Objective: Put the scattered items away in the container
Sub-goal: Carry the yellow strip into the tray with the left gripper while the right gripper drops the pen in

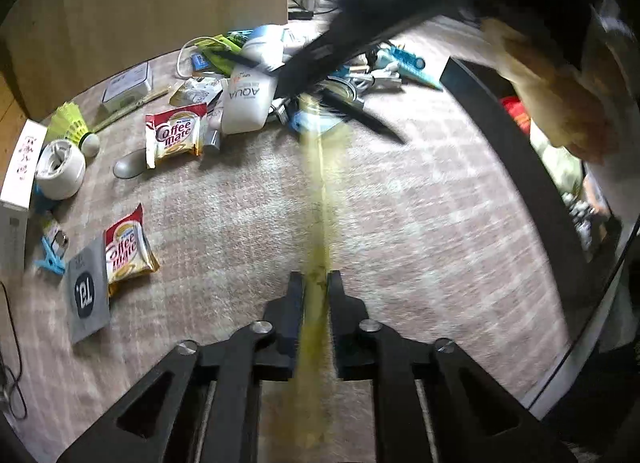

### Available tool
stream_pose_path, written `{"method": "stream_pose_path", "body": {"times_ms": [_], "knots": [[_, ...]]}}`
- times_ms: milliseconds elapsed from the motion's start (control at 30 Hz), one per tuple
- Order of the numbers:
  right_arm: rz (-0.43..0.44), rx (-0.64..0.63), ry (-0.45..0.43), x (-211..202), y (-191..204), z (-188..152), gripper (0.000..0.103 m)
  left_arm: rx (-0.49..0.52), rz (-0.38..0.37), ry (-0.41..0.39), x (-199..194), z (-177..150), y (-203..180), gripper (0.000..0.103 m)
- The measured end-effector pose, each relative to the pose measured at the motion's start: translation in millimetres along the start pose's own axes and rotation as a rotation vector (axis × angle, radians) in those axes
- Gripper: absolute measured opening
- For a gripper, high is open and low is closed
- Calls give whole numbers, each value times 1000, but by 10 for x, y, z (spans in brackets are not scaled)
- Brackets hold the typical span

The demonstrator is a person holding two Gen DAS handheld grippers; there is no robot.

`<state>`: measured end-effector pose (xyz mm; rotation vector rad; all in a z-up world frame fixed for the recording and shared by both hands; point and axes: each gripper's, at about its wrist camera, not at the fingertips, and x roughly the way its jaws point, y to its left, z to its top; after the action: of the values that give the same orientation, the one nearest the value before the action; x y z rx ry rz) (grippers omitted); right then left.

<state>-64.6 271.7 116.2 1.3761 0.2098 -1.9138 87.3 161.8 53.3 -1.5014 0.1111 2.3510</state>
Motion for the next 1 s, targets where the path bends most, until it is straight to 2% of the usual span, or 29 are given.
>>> {"method": "stream_pose_path", "body": {"times_ms": [200, 300, 467, 667, 800, 1000], "knots": [[-99, 163, -99, -543, -414, -390, 11, -19, -1, -17, -136, 63, -63, 10], [-152, 259, -140, -851, -651, -694, 11, -27, -22, -21, -172, 172, -109, 10], [-266, 414, -216, -1449, -1019, -1295, 11, 26, -68, -26, -162, 434, -397, 10], [-395, 588, -249, -1911, -1394, -2036, 11, 132, -152, -33, -118, 789, -1060, 10], [-450, 693, -259, -2147, -1614, -2481, 11, 181, -235, -32, -43, 1063, -1555, 10], [-507, 805, -263, -2396, -1808, -3000, 11, 242, -320, -25, 44, 1355, -2224, 10]]}}
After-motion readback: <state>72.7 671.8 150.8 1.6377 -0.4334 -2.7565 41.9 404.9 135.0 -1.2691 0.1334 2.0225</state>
